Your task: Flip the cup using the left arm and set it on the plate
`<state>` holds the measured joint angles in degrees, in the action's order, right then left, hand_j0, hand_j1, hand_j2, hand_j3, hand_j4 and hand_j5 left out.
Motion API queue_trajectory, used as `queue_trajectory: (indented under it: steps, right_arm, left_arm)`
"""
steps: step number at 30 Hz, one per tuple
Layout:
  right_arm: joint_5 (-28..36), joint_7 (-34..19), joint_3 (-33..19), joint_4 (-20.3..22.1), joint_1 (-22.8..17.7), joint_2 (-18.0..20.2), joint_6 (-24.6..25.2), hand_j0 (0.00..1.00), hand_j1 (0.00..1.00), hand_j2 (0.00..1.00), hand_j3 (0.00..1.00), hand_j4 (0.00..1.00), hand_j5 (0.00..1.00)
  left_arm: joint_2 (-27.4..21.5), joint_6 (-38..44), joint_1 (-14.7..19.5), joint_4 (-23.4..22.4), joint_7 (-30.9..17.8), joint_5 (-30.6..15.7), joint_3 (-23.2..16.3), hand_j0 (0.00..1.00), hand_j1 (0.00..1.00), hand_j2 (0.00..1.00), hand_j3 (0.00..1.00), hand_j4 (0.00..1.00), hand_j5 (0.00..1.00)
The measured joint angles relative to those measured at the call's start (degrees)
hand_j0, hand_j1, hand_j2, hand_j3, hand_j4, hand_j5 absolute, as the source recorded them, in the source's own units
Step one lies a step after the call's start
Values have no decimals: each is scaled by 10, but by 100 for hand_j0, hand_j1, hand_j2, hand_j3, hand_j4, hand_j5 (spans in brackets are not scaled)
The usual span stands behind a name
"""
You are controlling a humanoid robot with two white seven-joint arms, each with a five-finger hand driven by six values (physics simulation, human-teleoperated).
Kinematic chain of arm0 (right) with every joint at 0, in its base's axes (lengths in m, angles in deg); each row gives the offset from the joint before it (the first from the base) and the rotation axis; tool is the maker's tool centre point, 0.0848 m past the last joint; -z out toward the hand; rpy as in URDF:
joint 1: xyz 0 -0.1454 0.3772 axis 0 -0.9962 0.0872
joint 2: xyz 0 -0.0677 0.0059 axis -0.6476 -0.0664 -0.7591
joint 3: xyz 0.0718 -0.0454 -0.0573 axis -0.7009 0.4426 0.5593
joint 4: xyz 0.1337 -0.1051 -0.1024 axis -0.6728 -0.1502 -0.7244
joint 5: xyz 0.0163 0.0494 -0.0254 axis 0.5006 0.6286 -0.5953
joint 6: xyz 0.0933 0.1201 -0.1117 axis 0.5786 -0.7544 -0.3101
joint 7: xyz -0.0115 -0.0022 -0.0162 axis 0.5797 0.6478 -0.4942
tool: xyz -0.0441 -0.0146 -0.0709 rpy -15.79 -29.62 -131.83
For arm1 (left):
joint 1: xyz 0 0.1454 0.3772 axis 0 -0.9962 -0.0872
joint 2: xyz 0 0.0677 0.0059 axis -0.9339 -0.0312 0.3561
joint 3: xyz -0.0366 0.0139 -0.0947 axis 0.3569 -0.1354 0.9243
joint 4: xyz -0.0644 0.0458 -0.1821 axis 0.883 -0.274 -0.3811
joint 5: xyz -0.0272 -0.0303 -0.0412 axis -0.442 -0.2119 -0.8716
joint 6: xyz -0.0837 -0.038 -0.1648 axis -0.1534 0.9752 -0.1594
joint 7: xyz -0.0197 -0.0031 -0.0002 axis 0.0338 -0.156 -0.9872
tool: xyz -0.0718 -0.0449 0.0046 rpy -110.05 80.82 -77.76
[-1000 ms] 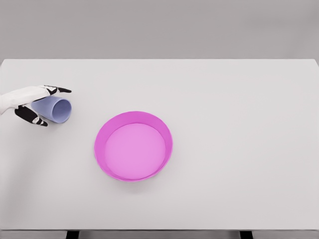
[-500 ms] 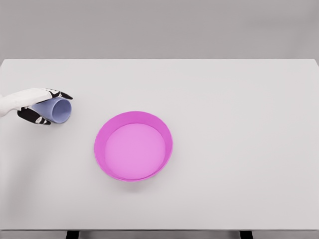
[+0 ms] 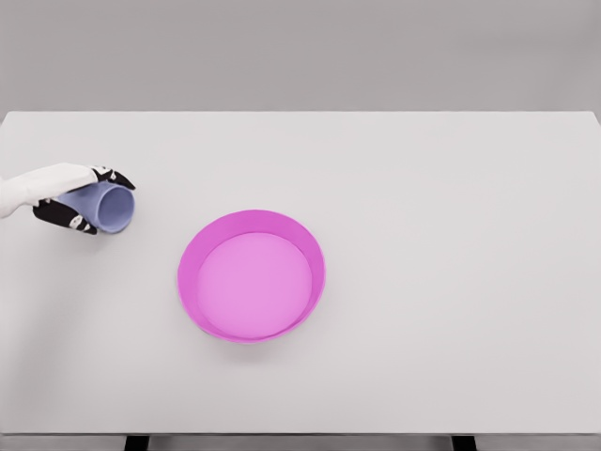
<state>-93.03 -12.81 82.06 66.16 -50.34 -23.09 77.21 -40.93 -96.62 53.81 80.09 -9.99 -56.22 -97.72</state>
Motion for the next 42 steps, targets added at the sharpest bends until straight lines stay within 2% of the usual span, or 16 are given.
queue_trajectory:
  steps: [11, 22, 34, 42]
  right_arm:
    - [0, 0, 0, 0, 0, 0, 0, 100, 100, 100, 100, 100, 100]
    - [0, 0, 0, 0, 0, 0, 0, 100, 100, 100, 100, 100, 100]
    - [0, 0, 0, 0, 0, 0, 0, 100, 100, 100, 100, 100, 100]
    - [0, 0, 0, 0, 0, 0, 0, 100, 100, 100, 100, 100, 100]
  left_arm:
    - [0, 0, -2, -4, 1, -103, -1, 66, 66, 66, 66, 66, 66]
    - [-14, 0, -3, 0, 1, -173, -5, 65, 65, 65, 65, 65, 65]
    - [0, 0, -4, 22, 1, -262, -70, 65, 65, 65, 65, 65, 65]
    - [-4, 0, 9, 68, 1, -328, -129, 66, 66, 66, 66, 66, 66]
